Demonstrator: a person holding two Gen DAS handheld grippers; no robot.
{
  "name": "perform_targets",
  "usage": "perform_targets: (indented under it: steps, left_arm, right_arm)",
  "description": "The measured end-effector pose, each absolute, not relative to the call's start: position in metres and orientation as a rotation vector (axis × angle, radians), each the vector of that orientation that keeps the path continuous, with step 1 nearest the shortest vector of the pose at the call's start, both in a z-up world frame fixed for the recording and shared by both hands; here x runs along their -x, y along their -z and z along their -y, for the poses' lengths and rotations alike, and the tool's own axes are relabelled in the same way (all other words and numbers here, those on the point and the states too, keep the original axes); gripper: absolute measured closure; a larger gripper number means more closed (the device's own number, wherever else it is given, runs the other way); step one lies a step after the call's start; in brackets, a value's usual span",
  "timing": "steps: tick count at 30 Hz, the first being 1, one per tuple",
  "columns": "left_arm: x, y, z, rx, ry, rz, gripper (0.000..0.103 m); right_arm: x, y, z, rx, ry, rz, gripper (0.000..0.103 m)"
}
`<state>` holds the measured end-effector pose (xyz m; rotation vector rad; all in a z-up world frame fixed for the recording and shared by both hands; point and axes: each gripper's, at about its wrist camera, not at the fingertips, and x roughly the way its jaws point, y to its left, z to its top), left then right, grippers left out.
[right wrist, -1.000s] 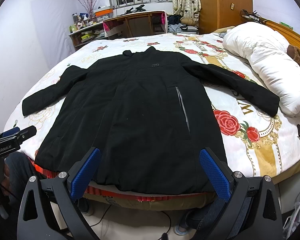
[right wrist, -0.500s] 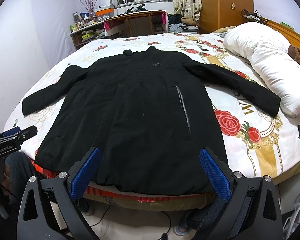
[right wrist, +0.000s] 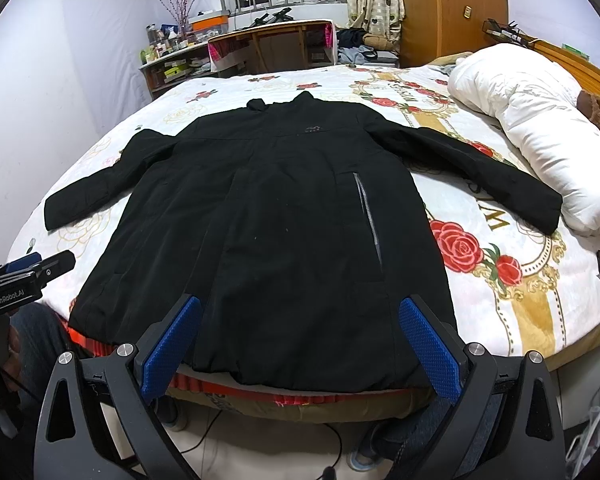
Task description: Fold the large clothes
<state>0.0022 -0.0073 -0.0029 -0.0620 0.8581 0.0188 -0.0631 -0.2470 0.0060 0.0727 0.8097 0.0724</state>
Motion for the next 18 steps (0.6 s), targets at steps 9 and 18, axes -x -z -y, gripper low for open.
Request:
perform_targets:
  steps: [9,18]
  left_arm:
    - [-0.0026,0.005,0.0085,0.064,-0.018,-0.862,0.001]
    - [-0.0068,0.0088,0.006,0.072,-0.016,-0.873,0.001]
  right_arm:
    - [0.0599,-0.005,0.2479,-0.074,-0.075,-0.814,0.004]
    - [0.0583,-0.0033,0.2469,-0.069,-0.082,-0.819,0.004]
